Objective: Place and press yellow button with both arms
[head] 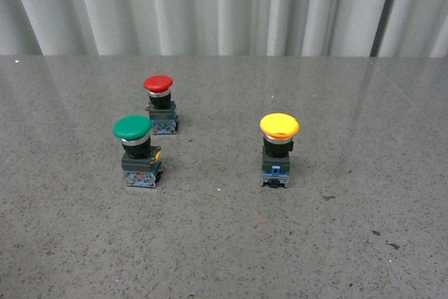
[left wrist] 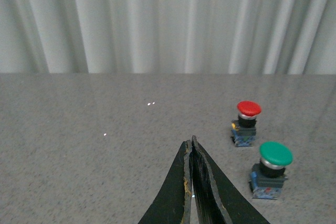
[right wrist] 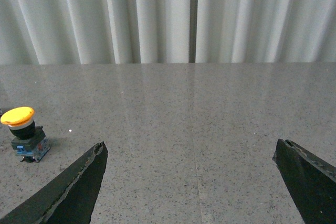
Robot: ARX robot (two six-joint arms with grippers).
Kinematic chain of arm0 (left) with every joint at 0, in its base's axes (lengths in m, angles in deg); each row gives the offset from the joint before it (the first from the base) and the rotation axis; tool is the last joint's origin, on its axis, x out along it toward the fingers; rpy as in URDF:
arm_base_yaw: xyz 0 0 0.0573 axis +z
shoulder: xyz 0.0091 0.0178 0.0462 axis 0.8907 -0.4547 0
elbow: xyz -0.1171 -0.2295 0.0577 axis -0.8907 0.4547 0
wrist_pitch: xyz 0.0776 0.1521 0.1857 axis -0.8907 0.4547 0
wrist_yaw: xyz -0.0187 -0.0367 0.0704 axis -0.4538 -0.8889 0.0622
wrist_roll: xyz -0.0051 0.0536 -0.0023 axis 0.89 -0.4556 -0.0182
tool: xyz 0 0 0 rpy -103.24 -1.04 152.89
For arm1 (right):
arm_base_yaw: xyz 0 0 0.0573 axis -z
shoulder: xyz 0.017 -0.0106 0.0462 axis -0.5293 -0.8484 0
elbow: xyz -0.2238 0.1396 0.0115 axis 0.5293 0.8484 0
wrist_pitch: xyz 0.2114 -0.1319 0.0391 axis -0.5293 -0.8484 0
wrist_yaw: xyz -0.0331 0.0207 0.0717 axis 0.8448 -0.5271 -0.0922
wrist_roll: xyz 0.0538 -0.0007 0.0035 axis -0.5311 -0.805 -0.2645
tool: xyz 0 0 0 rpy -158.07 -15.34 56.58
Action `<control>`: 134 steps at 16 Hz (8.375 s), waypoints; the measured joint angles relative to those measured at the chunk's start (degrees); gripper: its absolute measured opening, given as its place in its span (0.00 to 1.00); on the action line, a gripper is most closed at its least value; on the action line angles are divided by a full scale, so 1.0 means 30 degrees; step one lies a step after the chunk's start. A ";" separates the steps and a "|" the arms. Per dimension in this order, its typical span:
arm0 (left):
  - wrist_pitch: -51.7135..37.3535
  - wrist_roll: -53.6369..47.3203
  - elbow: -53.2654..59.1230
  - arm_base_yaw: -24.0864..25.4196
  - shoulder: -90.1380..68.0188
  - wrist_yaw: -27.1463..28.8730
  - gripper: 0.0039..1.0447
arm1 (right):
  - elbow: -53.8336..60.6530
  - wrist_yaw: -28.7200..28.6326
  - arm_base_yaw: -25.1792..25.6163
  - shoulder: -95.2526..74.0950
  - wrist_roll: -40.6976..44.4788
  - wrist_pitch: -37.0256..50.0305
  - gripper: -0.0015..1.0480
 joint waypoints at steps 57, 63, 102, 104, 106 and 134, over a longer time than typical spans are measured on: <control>0.6237 0.0015 0.2601 0.0182 0.8830 -0.0153 0.94 | -1.5373 -0.0699 -0.9544 -3.1190 -0.0080 0.8575 0.01; 0.6237 0.0007 0.2594 0.0182 0.8830 -0.0153 0.94 | -1.5424 -0.0852 -0.9063 -3.2188 -0.0889 0.7963 0.02; 0.6237 0.0007 0.2601 0.0182 0.8830 -0.0138 0.94 | -0.3395 0.1923 -0.1902 -1.1358 -0.0284 0.7686 0.02; 0.6229 0.0007 0.2594 0.0182 0.8830 -0.0160 0.94 | -0.2484 0.0233 -0.0066 -1.0236 -0.0153 0.7497 0.02; 0.6215 0.0007 0.2601 0.0182 0.8830 -0.0160 0.94 | -0.1938 0.0015 -0.0022 -0.9107 -0.0080 0.7169 0.02; 0.6222 0.0015 0.2601 0.0182 0.8830 -0.0153 0.94 | -0.0007 0.0007 0.0000 0.0000 -0.0007 -0.0022 0.40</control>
